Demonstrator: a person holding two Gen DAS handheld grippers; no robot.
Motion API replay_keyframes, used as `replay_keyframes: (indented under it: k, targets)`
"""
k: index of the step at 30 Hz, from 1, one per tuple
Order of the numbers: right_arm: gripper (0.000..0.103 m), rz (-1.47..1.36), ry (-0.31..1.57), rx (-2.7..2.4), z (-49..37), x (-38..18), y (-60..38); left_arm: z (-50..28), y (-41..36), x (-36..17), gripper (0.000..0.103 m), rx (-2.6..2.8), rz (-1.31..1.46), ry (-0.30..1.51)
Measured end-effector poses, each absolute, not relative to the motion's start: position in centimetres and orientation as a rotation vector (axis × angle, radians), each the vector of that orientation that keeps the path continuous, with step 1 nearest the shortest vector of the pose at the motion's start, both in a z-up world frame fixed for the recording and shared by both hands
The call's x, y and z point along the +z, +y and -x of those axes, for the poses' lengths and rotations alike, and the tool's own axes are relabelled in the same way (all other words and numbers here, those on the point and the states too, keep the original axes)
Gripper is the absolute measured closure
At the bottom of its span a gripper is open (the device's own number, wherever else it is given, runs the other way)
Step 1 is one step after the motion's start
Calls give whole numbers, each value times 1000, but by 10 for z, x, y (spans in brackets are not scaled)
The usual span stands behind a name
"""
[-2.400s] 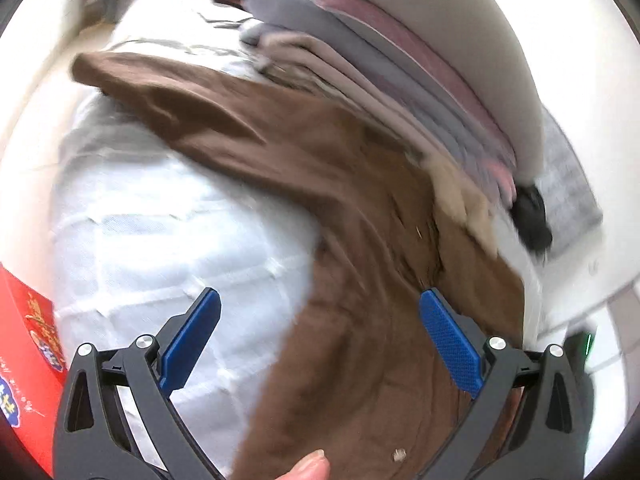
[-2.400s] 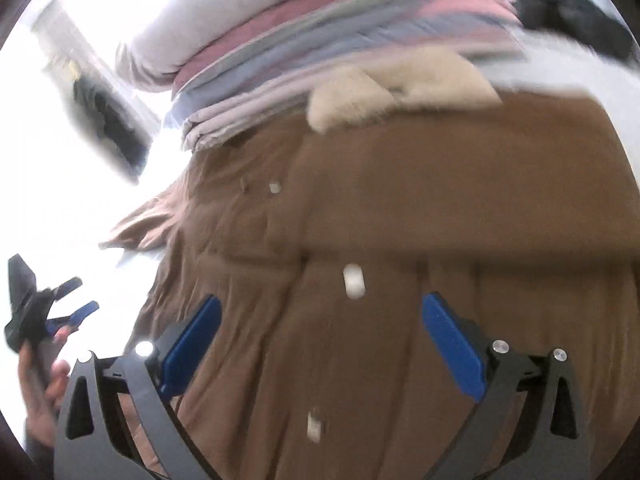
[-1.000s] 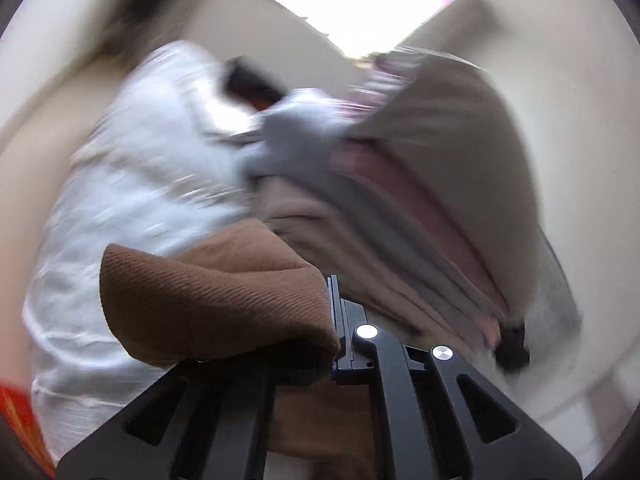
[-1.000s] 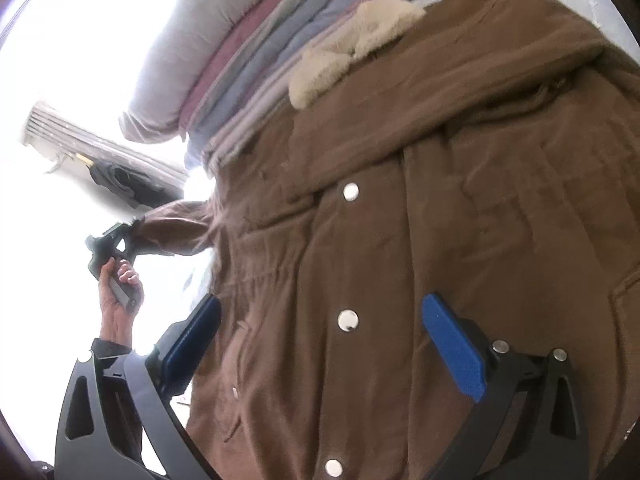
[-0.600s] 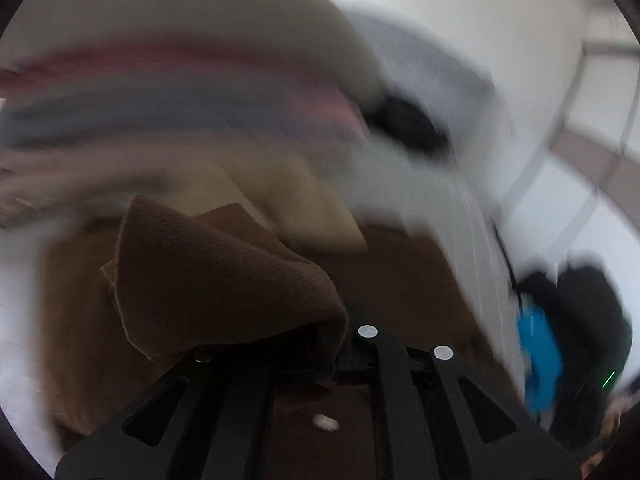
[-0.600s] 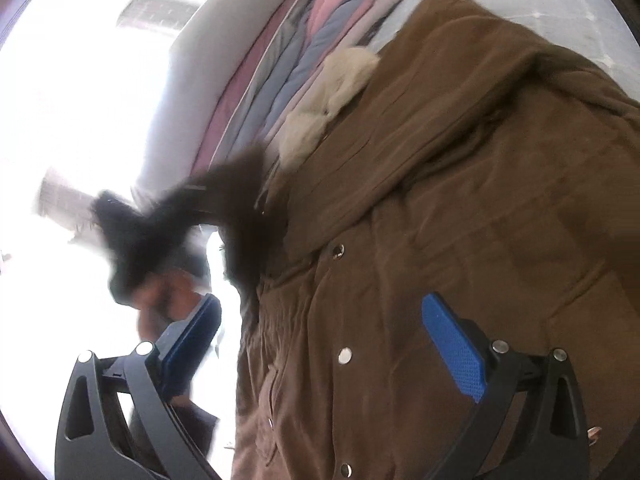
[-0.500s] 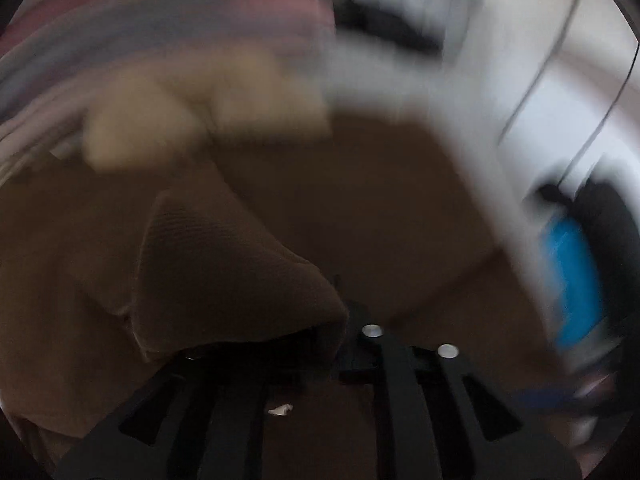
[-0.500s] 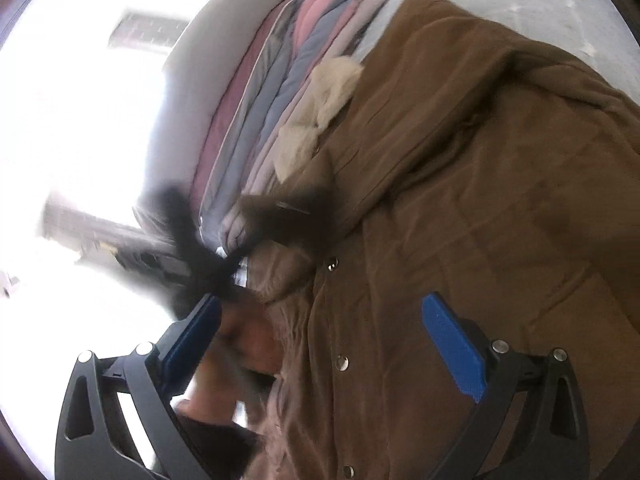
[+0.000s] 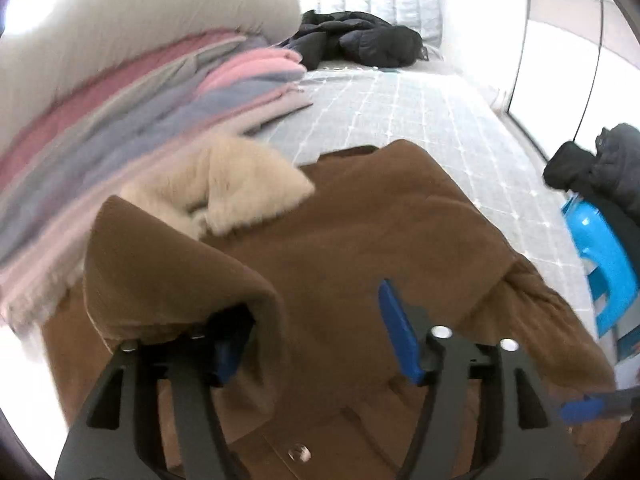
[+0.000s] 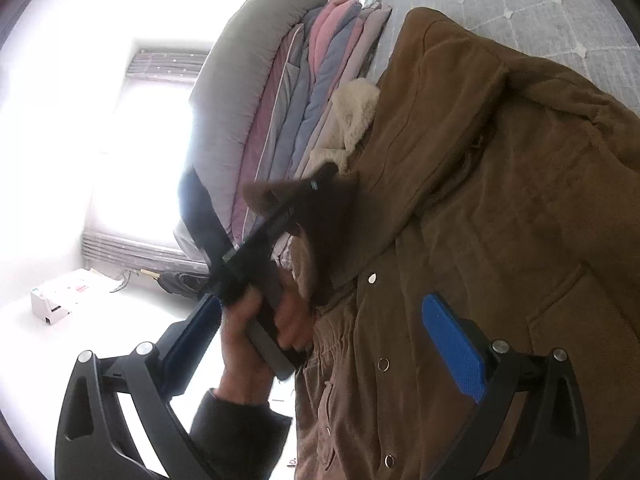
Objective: Fold large clothes
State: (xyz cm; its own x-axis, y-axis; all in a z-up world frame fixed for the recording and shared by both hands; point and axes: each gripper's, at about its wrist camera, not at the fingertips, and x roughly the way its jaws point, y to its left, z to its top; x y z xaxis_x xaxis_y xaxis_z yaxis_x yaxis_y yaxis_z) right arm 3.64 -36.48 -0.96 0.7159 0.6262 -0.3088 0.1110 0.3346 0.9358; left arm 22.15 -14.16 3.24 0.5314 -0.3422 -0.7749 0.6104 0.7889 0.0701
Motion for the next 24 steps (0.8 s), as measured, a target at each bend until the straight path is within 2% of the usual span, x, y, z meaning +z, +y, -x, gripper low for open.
replay_keyframes:
  k: [1,2,5,8,10,12,17,20,24]
  targets:
    - [6,-1212,732,376,-36,-10,-366,-225,-154,32,30,-598,-411,862]
    - [6,-1215,730,374,-34,-11,-367,-228,-162,28,28,-616,-466,906]
    - [6,-1225,727,369,-33,-11,-368,-218,-193,4,28,-596,-814,953]
    - [6,-1237,729,380,-32,-10,-368,-194,-209,-7,28,-561,-1095,864]
    - [6,-1239,729,384,-32,-10,-368,-186,-217,8,28,-506,-1144,746]
    - [6,-1245,731,389,-31,-10,-368,-179,-225,38,28,-513,-1089,644]
    - [6,-1244,733,369,-32,-12,-368,-197,-215,85,20,-589,-728,677]
    - [6,-1191,710,345,-28,-1,-372,-219,-191,69,18,-601,-503,797]
    - [6,-1159,689,316,-27,4,-378,-235,-126,9,18,-541,-296,914]
